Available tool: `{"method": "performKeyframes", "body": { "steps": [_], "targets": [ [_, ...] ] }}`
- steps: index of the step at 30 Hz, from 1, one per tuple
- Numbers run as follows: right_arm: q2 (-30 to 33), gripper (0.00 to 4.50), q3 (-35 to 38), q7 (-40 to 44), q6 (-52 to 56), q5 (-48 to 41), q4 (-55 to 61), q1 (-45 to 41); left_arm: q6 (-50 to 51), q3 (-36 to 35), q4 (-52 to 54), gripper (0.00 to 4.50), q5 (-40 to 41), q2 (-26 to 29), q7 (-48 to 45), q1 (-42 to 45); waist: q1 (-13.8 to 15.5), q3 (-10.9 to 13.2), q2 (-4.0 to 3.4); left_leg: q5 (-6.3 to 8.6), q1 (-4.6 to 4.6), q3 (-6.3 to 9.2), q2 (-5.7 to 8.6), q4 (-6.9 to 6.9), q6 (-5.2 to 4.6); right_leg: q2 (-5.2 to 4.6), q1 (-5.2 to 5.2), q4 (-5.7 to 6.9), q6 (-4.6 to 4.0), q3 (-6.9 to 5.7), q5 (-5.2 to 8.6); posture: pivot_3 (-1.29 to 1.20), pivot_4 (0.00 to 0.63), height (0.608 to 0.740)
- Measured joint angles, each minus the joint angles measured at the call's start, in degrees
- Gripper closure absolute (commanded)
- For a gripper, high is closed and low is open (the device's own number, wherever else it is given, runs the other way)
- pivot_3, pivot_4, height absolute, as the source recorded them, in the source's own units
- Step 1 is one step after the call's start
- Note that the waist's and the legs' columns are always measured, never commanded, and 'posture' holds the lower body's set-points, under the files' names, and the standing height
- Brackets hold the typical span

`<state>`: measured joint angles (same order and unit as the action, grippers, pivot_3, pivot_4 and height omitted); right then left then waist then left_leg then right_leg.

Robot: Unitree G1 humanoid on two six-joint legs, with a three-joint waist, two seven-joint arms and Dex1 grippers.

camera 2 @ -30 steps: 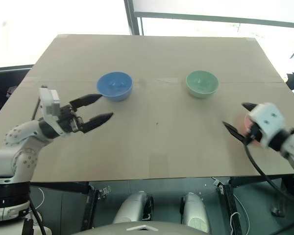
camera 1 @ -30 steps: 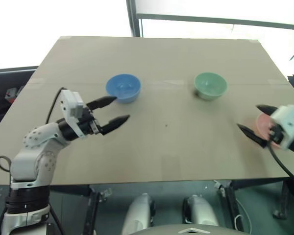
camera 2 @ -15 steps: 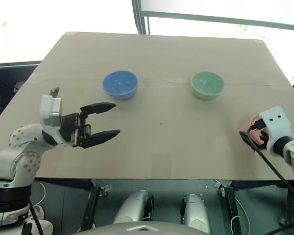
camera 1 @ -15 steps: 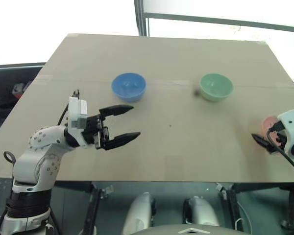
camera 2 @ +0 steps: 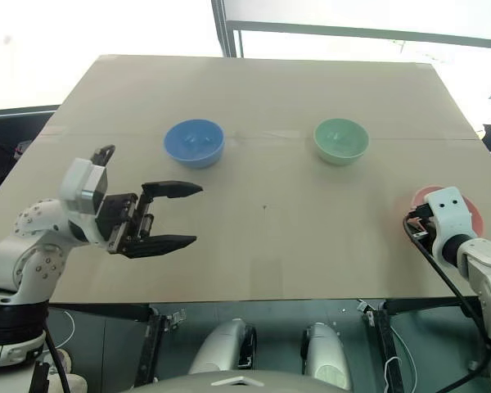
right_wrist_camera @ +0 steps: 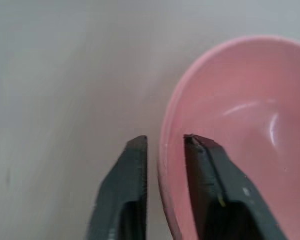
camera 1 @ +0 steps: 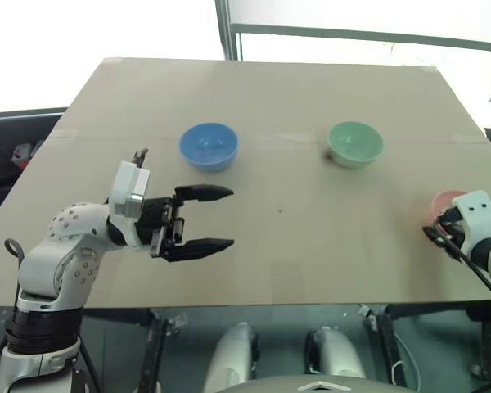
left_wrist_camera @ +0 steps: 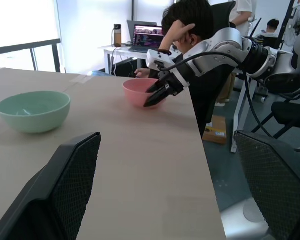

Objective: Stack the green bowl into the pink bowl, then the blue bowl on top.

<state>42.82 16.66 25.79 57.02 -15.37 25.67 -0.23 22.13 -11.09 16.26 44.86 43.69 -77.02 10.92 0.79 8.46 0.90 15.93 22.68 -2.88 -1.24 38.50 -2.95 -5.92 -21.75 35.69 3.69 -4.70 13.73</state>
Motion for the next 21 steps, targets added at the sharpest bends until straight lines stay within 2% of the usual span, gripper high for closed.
{"method": "performKeyframes", "body": {
  "steps": [1,12,17,21],
  "targets": [
    [0.1,4.46,-0.4,0.1,-1.0,0.4,-0.1,0.0,-0.3,0.0,0.0,0.00,-0.6,0.0,-0.1,-0.6,0.0,0.0,0.00,0.00,0.01,0.00,0.00,0.00,0.00,0.00,0.00,-0.01,0.00,0.00,0.00,0.00,0.150,0.740],
    [2.7,4.46,-9.6,5.2,-8.9,2.1,2.0,-2.4,-2.6,0.4,0.0,0.00,-4.8,-1.3,3.7,-4.4,-0.2,0.0,-0.02,0.00,0.01,0.00,-0.05,0.00,0.00,0.02,-0.02,-0.02,0.00,0.00,0.00,0.00,0.150,0.740],
    [-4.5,4.46,-20.4,7.7,-9.0,-1.8,9.3,-11.4,-2.5,0.3,0.1,0.00,-5.5,-1.5,6.9,-4.5,-0.4,0.0,-0.01,-0.01,0.00,0.06,-0.07,-0.01,0.01,0.03,-0.02,0.00,-0.01,-0.02,0.00,0.00,0.150,0.740],
    [-10.2,4.46,-29.7,7.3,-8.5,-0.7,6.9,-17.6,-2.5,0.3,-0.1,0.00,-5.6,-1.6,8.1,-4.6,0.1,0.0,0.04,0.00,0.09,0.09,0.02,0.04,-0.01,-0.04,-0.02,-0.04,0.00,-0.08,-0.01,0.00,0.150,0.740]
  ]
}}
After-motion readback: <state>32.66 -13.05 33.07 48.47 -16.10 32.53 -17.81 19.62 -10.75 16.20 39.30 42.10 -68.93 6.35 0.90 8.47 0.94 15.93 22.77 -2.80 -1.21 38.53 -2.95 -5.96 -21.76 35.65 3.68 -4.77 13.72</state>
